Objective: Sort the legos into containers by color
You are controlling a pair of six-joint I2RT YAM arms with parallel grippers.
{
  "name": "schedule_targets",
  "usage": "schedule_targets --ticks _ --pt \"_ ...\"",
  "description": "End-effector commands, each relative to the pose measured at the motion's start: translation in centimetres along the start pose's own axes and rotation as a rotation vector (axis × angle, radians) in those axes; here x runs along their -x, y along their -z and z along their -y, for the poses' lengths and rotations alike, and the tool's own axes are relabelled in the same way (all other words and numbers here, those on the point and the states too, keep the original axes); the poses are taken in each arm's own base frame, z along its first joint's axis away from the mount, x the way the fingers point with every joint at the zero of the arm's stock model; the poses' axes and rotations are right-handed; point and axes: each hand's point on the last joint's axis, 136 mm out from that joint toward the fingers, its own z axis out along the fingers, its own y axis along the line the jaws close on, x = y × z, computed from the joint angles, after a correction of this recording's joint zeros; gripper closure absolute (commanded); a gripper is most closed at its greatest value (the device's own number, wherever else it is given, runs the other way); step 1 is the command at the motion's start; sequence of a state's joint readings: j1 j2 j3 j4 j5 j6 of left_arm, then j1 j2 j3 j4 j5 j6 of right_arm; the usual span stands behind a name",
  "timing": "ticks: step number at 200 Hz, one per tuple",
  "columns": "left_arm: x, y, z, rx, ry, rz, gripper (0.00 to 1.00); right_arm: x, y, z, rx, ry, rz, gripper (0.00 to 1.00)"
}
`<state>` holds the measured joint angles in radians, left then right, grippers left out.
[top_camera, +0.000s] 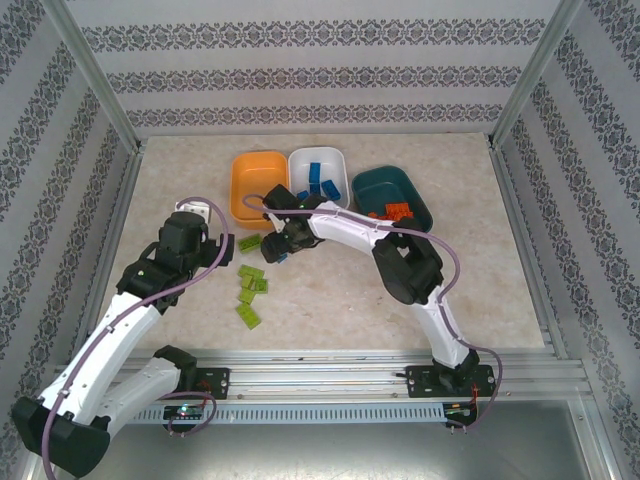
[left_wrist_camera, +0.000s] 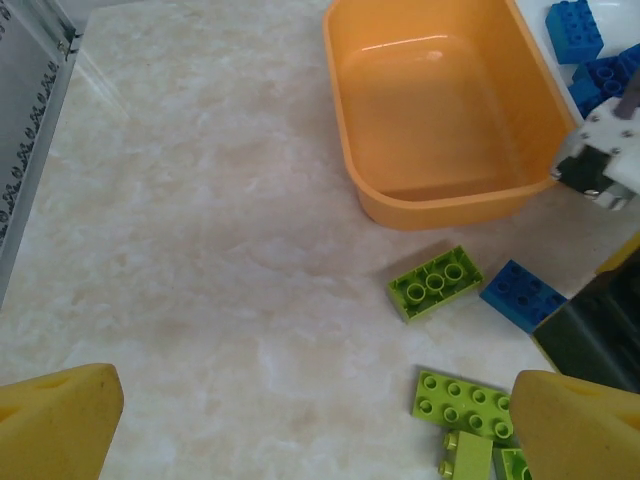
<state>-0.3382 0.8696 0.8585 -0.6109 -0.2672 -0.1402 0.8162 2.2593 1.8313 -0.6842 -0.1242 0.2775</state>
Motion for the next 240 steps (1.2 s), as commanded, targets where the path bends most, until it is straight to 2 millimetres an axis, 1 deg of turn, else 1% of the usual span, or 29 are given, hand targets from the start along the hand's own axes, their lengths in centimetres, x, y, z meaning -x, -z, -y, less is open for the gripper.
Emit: schedule_targets --ticks 1,19,42,48,65,79,88,96,110,123,141,164,171,180,191,208,229,240 --pt "0.4 -0.3 -0.2 0.010 0.029 0.019 0.00 -0.6 -1.1 0.3 -0.066 0.055 -0.044 0.27" --pt "0.3 -0.4 -0.1 0.007 0.027 0.015 0.00 -0.6 -2.1 0.3 -0.089 0.068 -0.062 0.32" --pt "0.2 -0.4 -0.1 0.007 0.025 0.012 0.00 -0.6 -2.9 0.2 -0.098 0.075 -0.069 0.43" --pt "0.2 -0.5 -0.1 0.005 0.024 0.010 0.00 -0.6 -3.0 0.3 -0.102 0.071 -0.071 0.47" --pt "0.0 -0.6 0.0 0.005 0.021 0.001 0.00 -0.6 -2.8 0.3 -0.102 0.063 -0.061 0.56" --pt "-0.1 -0.8 0.0 0.006 0.018 -0.011 0.00 -0.6 -2.2 0.2 -0.096 0.054 -0.051 0.59" --pt "-0.4 -1.1 0.1 0.008 0.016 -0.025 0.00 -0.6 -1.4 0.1 -0.089 0.050 -0.038 0.64" --pt "-0.5 -1.3 0.2 0.007 0.014 -0.039 0.00 -0.8 -0.6 0.2 -0.087 0.043 -0.020 0.65" --pt "-1.3 -2.0 0.7 -0.007 0.010 -0.084 0.00 -0.6 1.4 0.1 -0.072 0.028 0.034 0.69" --pt "-2.2 -3.0 1.5 -0.033 0.010 -0.152 0.00 -0.5 3.3 0.5 -0.054 -0.001 0.075 0.70" --pt "-3.8 -4.4 3.2 -0.096 0.035 -0.277 0.00 -0.2 6.1 1.2 -0.028 -0.043 0.122 0.71" --pt "-5.1 -4.8 4.7 -0.143 0.094 -0.405 0.00 0.6 9.4 3.2 -0.008 -0.106 0.184 0.71" --pt "-5.5 -4.9 5.1 -0.158 0.109 -0.425 0.00 0.9 10.1 3.9 -0.004 -0.127 0.200 0.71" --pt "-6.2 -5.1 5.3 -0.164 0.122 -0.450 0.00 1.4 10.7 5.4 -0.012 -0.157 0.217 0.71" --pt "-6.8 -5.6 5.4 -0.159 0.120 -0.477 0.00 1.9 11.1 7.2 -0.024 -0.189 0.222 0.71" --pt "-7.7 -6.5 5.4 -0.135 0.122 -0.515 0.00 2.9 11.0 9.7 -0.038 -0.237 0.238 0.71" --pt "-8.4 -7.7 6.1 -0.132 0.163 -0.548 0.00 4.2 10.3 12.9 -0.052 -0.298 0.254 0.70" --pt "-8.8 -8.5 6.4 -0.127 0.193 -0.556 0.00 4.9 9.6 14.5 -0.063 -0.324 0.255 0.70"
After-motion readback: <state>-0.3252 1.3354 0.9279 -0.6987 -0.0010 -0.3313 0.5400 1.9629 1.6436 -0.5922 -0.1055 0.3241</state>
